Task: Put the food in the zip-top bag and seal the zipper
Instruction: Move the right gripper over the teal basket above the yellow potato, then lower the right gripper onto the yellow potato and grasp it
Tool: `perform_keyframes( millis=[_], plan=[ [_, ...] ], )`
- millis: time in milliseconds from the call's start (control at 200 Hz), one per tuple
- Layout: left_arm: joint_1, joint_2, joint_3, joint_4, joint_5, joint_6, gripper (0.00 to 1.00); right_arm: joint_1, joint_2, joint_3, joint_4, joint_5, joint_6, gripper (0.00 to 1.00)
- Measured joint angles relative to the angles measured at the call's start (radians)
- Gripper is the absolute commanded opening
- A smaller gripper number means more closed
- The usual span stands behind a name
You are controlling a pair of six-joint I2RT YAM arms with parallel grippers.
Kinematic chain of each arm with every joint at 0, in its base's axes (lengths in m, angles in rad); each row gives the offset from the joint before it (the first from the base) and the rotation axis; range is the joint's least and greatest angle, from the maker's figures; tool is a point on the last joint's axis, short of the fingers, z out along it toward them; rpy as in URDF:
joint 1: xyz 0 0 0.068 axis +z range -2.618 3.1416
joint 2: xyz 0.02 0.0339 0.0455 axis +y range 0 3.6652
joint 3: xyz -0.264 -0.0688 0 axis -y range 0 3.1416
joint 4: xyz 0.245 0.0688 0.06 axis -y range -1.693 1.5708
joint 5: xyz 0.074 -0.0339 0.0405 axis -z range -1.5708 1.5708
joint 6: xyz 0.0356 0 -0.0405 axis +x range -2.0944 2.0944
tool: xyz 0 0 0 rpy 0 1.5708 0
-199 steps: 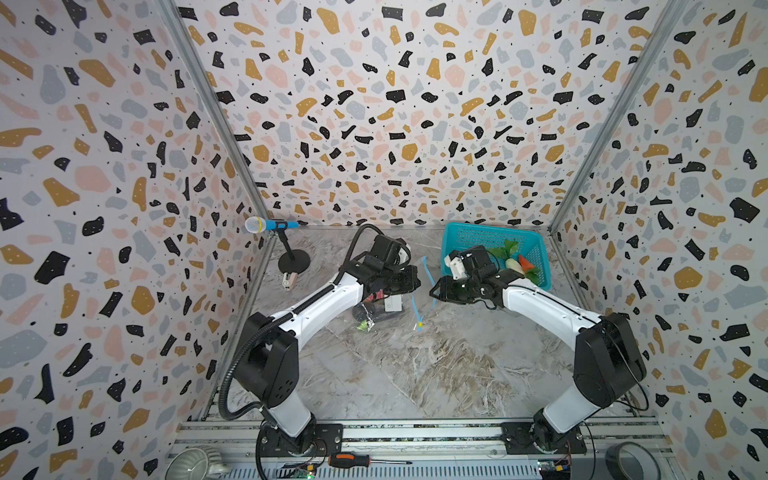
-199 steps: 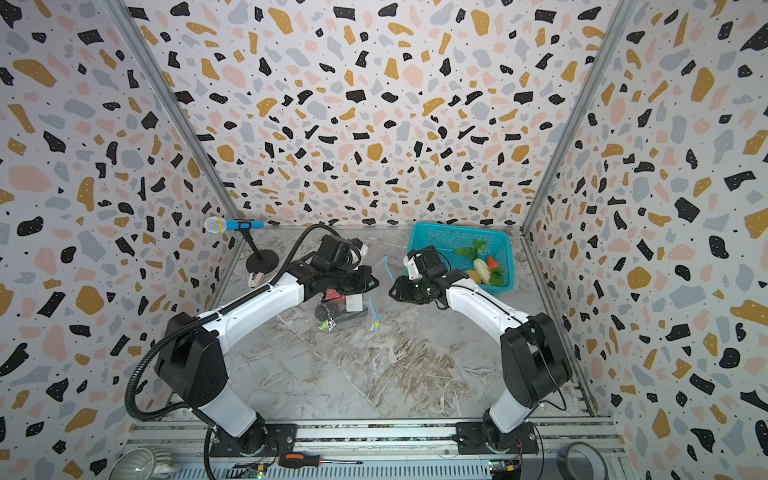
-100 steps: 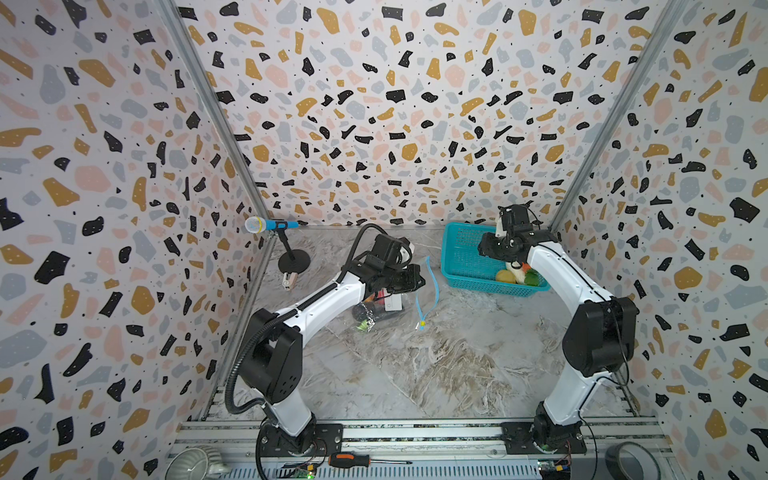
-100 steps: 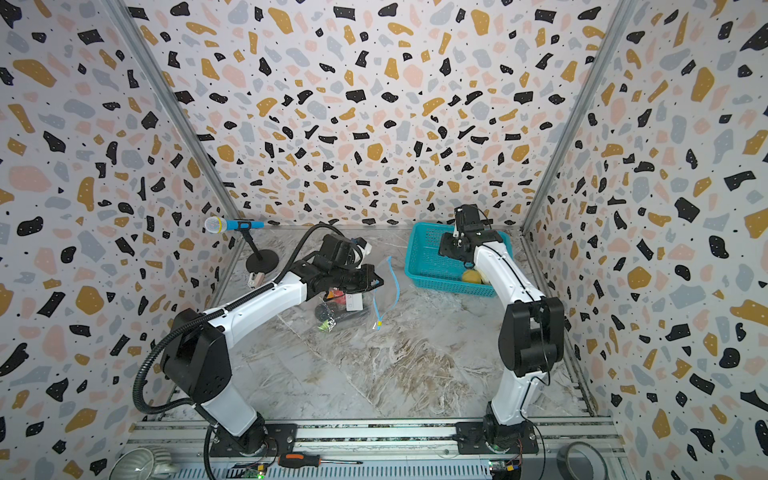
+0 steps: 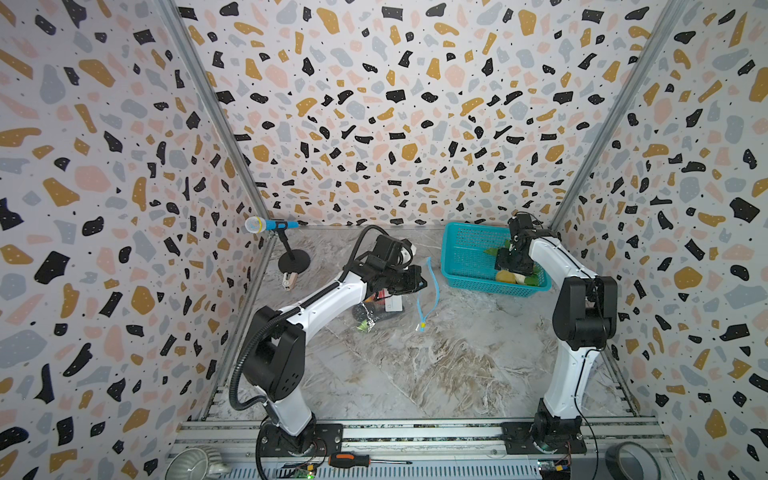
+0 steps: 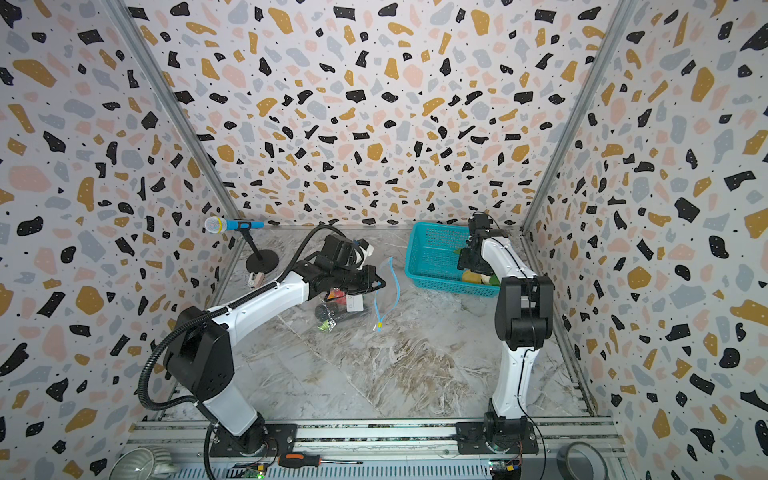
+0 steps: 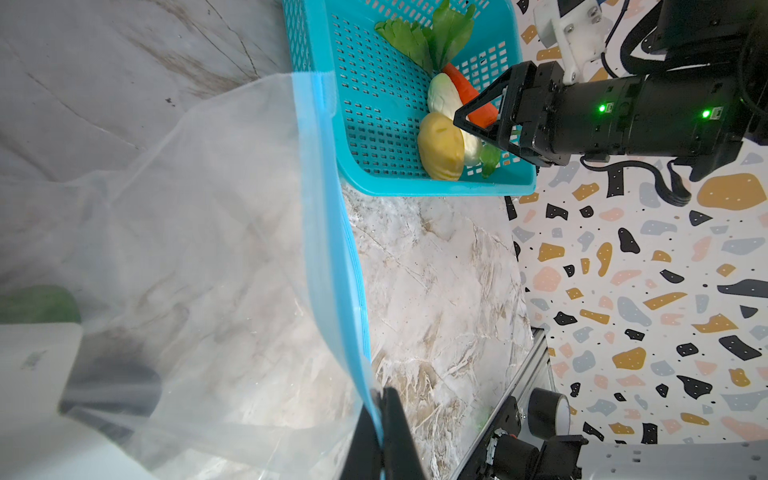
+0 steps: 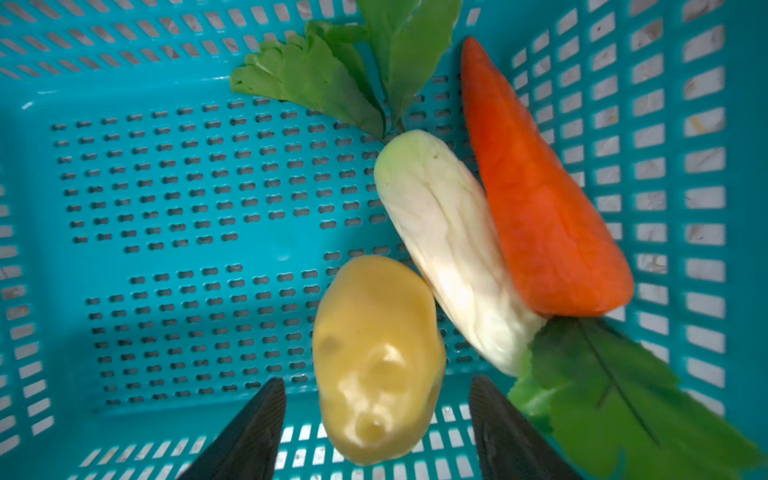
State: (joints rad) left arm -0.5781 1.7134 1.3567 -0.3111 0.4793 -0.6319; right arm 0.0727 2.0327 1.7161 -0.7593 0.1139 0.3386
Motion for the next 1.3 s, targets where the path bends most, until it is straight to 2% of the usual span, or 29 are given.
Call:
perform_keyframes(
  millis=[571, 1036, 1301],
  plan=[
    [0.000, 0.021, 0.016, 0.001, 0.002, 0.000, 0.00, -0.008, 0.119, 0.041, -0.033, -0.047, -0.012, 0.77],
    [0.000, 0.021, 0.016, 0.002, 0.002, -0.010, 0.00, -0.008, 0.159, 0.081, -0.022, -0.084, -0.012, 0.78],
    [0.000, 0.021, 0.016, 0.003, 0.002, -0.011, 0.00, -0.003, 0.187, 0.108, -0.015, -0.103, -0.012, 0.70]
  ],
)
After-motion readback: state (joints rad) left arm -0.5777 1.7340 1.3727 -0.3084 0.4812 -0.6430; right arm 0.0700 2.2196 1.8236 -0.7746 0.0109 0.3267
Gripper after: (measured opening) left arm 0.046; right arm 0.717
